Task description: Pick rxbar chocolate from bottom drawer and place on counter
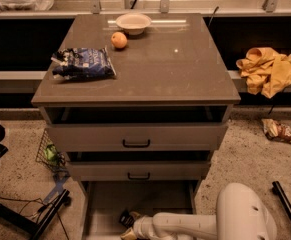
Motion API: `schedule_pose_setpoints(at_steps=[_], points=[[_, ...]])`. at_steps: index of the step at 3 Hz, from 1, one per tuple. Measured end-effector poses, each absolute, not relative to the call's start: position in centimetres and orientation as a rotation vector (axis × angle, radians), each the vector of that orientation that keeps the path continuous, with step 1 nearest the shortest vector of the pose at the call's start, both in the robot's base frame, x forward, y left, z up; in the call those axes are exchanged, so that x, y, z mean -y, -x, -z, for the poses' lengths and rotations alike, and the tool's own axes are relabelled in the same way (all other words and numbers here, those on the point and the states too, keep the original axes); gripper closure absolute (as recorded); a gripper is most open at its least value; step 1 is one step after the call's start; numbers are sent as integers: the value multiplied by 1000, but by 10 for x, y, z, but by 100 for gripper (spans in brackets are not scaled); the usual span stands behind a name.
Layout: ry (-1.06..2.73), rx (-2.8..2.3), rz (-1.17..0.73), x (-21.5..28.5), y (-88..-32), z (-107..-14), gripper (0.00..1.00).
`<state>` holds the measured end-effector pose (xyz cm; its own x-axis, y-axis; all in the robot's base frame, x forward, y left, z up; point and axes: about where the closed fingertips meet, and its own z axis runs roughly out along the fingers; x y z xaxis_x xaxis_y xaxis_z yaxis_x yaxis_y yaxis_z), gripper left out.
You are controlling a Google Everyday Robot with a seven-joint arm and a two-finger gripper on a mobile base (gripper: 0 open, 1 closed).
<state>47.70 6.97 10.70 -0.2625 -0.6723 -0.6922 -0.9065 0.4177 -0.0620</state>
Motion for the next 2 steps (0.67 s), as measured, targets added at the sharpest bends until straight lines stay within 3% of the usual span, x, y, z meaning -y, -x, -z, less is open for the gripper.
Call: schedule_pose_setpoints(at_steps=[1,2], points=[[1333,-2025,-464,-70,-477,-111,100],[1330,-2022,-472,-69,-477,-113,100]])
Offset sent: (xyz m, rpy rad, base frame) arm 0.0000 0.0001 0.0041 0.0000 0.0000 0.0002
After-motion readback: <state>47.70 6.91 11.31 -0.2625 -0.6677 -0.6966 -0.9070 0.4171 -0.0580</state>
